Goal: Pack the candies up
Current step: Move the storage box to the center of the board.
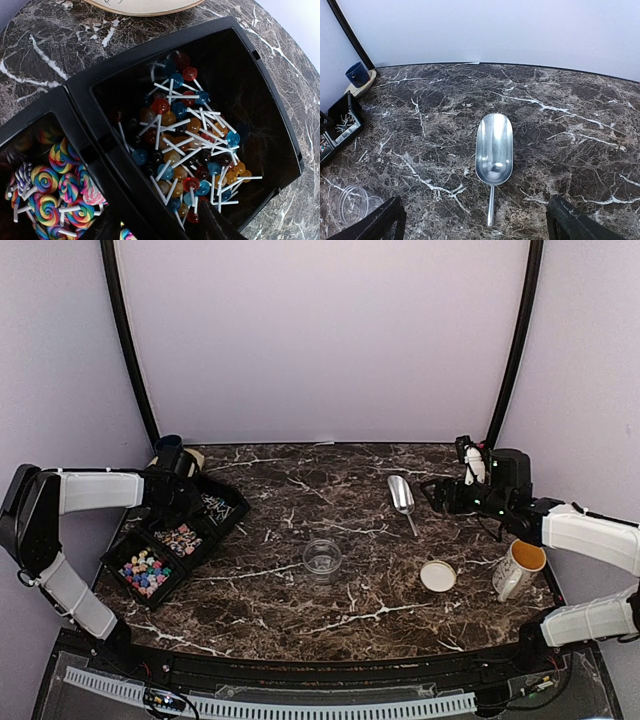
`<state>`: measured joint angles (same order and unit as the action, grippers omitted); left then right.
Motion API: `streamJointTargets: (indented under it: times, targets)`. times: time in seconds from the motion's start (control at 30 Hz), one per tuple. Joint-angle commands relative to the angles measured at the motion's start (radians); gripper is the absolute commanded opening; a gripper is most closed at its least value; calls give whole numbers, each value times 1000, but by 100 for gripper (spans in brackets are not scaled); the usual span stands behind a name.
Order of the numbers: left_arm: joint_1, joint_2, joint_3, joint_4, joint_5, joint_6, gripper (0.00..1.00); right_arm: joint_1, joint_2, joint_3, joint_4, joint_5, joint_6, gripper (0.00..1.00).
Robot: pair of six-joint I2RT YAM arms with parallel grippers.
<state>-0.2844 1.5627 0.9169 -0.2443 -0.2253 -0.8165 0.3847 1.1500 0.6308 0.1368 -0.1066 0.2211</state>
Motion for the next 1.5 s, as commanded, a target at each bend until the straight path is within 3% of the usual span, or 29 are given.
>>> streamJointTargets:
  times: [0.0,0.13,0.47,0.67,1.13,1.47]
  targets:
    - [-17,3,37,2,27,1,54,8,-20,-15,60,-17,10,98]
    - [-26,2,50,-3,23,10,46,10,-25,-16,63,-21,12,98]
    - [-54,29,74,1,20,6,43,12,-33,-27,74,-27,17,98]
    - [-83,67,116,4,29,-2,36,13,-37,-30,78,-32,18,98]
    - [-181,189,252,10,50,-43,31,18,-34,-34,85,-34,21,98]
    - [-261,337,429,-13,68,-102,30,21,-39,-38,84,-26,17,98]
